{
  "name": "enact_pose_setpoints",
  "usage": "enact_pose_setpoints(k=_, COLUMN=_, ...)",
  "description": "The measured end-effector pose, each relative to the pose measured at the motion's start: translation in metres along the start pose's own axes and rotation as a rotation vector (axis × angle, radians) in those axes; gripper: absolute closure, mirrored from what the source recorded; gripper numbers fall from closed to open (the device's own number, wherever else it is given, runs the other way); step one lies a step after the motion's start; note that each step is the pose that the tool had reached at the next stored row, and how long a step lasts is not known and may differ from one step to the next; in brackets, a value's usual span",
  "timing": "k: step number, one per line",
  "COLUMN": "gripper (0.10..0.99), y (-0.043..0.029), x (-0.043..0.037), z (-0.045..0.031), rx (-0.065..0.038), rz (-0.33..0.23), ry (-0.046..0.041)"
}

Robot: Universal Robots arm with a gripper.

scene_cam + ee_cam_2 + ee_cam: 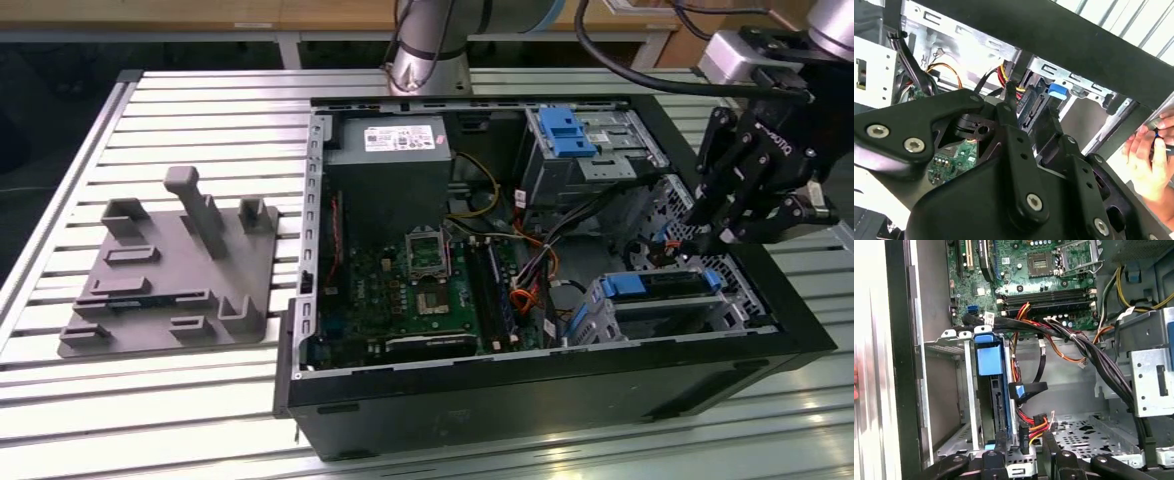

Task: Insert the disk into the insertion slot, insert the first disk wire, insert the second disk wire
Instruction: 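Insert the first disk wire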

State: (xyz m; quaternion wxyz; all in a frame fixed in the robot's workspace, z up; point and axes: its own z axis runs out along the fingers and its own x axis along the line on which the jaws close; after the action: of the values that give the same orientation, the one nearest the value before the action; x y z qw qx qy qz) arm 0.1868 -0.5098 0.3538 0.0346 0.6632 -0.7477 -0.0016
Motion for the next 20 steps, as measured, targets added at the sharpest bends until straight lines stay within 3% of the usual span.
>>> enact_pose_setpoints(k=2, gripper=0.675, y=0.0002, x=-0.0027, z=0.0020, rx=-0.001, rz=0.001, ry=0.0093)
enact_pose_setpoints(k=7, gripper=0.675, y=0.0003, x=-0.0040, z=0.0051, rx=-0.008, rz=0.002, ry=0.0426)
enact_pose_setpoints(k=10, gripper=0.675, y=-0.0001, x=-0.0042, z=0.0062, rx=-0.018, rz=0.002, ry=0.0557)
enact_pose_setpoints(k=14, gripper=0.686, y=-0.0030, x=-0.0062, z=0.0072, rx=-0.023, rz=0.001, ry=0.0593)
enact_pose_setpoints(k=15, gripper=0.761, y=-0.0034, x=-0.0067, z=0.0075, rx=-0.023, rz=-0.001, ry=0.0592)
enact_pose_setpoints(k=20, gripper=0.761, y=-0.0034, x=-0.0113, z=0.0087, rx=-0.022, rz=-0.014, ry=0.0601)
